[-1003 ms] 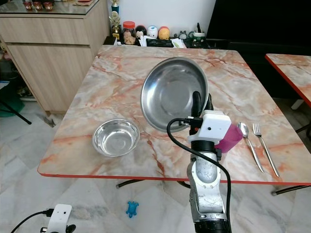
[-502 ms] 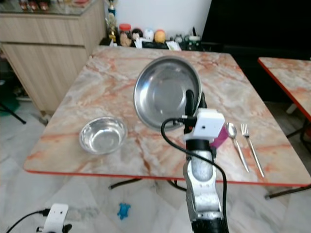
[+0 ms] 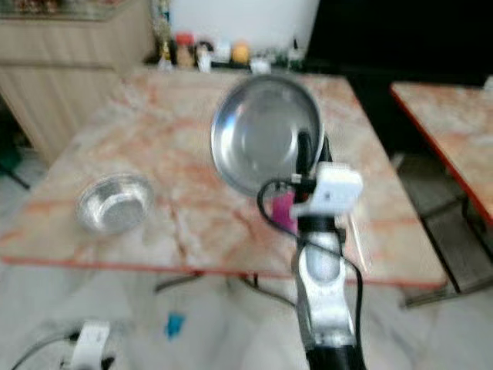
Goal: Setting the table
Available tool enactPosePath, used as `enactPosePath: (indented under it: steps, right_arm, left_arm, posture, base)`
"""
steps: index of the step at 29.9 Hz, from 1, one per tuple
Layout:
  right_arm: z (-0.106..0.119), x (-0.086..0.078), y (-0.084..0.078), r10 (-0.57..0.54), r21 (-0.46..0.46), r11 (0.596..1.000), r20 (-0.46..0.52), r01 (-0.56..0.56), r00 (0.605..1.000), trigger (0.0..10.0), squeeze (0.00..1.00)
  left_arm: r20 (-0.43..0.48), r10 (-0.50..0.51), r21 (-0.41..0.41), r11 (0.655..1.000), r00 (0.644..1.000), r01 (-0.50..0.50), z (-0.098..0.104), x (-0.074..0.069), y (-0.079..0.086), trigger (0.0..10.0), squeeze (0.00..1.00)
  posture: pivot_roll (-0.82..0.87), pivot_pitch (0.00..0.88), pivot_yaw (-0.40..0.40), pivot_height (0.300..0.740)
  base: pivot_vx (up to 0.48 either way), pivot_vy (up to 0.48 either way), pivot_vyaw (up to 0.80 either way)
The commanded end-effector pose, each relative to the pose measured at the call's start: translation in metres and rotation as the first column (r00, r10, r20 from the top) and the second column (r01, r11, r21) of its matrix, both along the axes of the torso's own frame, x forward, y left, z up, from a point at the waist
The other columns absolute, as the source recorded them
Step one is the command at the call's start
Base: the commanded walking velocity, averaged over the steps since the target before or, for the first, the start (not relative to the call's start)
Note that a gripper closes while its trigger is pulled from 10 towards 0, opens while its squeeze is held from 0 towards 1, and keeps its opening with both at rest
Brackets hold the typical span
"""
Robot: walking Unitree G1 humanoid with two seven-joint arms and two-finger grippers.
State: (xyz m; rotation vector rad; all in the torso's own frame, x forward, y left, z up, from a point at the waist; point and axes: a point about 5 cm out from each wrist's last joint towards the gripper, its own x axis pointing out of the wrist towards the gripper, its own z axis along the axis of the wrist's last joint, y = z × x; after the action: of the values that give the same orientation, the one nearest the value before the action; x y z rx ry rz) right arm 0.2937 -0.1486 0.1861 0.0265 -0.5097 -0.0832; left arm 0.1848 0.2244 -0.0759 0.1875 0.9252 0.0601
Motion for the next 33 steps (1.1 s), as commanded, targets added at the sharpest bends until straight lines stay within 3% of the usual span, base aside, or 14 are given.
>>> enactPosePath:
  steps: [1,20,33]
  right_arm:
    - [0.0171,-0.0018,0.0081,0.025,0.01,1.0,0.075,-0.026,0.997,10.0,0.0]
    - [0.0093,-0.0079,0.0057,-0.01,0.055,0.998,0.036,0.008,0.999,10.0,0.0]
    - [0.0077,-0.0077,0.0008,-0.029,0.016,0.999,0.012,0.029,1.0,10.0,0.0]
  left_arm:
    - [-0.016,-0.01,0.027,1.0,1.0,0.011,0.0004,-0.0024,0.0075,10.0,0.0]
    - [-0.036,-0.037,0.045,0.998,0.999,0.039,-0.001,-0.0075,0.0113,10.0,0.0]
    - [-0.036,-0.044,0.047,0.998,0.998,0.046,-0.0011,-0.0077,0.0114,10.0,0.0]
  posture:
    - [0.11,0.0,-0.044,0.74]
    - [0.08,0.0,-0.015,0.74]
    - [0.06,0.0,-0.021,0.74]
  base:
    - [0.0,-0.307,0.0]
    - [0.0,-0.307,0.0]
    - [0.0,-0.306,0.0]
